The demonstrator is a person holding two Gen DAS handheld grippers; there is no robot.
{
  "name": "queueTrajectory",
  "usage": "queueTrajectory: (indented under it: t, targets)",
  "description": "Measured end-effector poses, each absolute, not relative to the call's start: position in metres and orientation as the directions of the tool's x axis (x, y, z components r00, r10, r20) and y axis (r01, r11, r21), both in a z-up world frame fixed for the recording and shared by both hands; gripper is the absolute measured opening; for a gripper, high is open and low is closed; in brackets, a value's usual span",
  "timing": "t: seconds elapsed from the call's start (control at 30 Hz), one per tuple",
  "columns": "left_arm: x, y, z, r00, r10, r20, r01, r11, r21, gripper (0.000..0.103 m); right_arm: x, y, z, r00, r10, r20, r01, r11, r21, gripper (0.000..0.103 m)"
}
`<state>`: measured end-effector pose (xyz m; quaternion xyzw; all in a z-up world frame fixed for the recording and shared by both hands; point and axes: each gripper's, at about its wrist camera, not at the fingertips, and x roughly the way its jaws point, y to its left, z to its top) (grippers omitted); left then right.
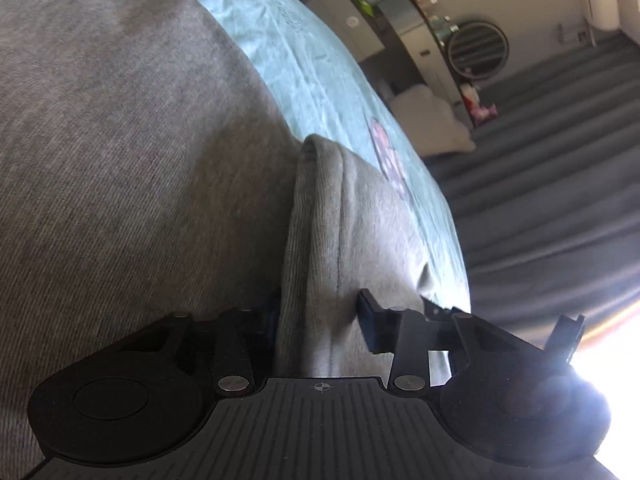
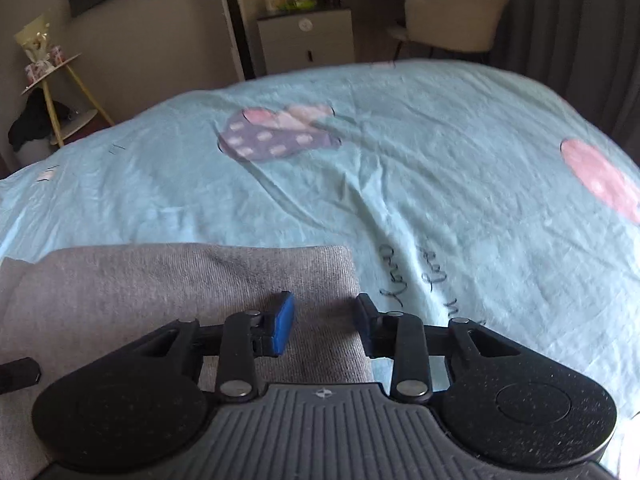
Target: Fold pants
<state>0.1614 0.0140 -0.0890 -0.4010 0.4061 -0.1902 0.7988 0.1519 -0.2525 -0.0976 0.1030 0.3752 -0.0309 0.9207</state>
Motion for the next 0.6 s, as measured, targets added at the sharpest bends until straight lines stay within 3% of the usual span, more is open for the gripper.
queueTrajectory:
  t: [0.2, 0.27, 0.43, 0.6]
  targets:
    - [0.160, 0.021, -0.099, 0.596, -0.662, -0.455, -0.040, 0.542, -0.840, 0.033, 0.094, -0.288, -0.084, 0.675, 0.186, -0.714, 0.258, 0.847, 0.465, 0.056]
    - [0.158, 0.020, -0.097, 0.590, -0.668, -0.453, -0.036, 0.539, -0.842, 0.037, 0.054, -0.287, -0.078, 0.661, 0.224, -0.716, 0.273, 0.818, 0.507, 0.065]
    - [0.153, 0.018, -0.090, 0.532, -0.727, -0.434, -0.027, 0.497, -0.867, 0.058, -0.019, -0.288, -0.072, 0.672, 0.258, -0.694, 0.305, 0.758, 0.577, 0.080]
    - [0.138, 0.019, -0.081, 0.487, -0.727, -0.485, -0.044, 0.534, -0.844, 0.058, -0.039, -0.290, -0.089, 0.651, 0.363, -0.667, 0.331, 0.654, 0.680, 0.082]
